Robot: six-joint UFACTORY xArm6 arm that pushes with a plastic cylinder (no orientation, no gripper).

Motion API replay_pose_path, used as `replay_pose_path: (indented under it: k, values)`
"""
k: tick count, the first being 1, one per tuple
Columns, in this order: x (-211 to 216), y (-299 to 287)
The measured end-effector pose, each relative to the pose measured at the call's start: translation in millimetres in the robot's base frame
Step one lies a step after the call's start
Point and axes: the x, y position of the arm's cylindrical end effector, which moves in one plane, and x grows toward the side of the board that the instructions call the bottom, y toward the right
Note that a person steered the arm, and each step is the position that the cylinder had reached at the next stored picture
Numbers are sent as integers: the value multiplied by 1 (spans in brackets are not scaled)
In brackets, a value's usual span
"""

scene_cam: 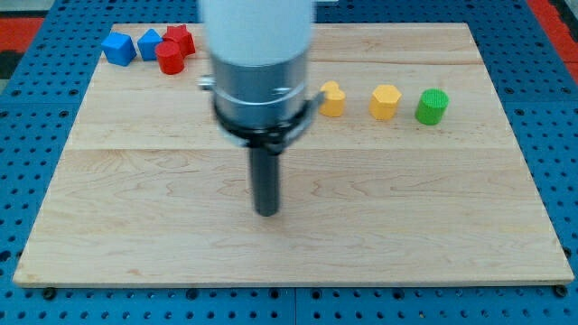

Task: Slide the red circle towards the top

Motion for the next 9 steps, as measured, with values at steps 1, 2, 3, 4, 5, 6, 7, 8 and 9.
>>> replay_pose_path:
  k: [1,2,3,4,5,6,7,8,9]
  values:
    - [3,-53]
    - [1,-130]
    - [-28,-186]
    - [-77,-214]
    - [-118,-221]
    - [-147,-221]
    - [-164,-208]
    - [-186,-203]
    - [-207,-203]
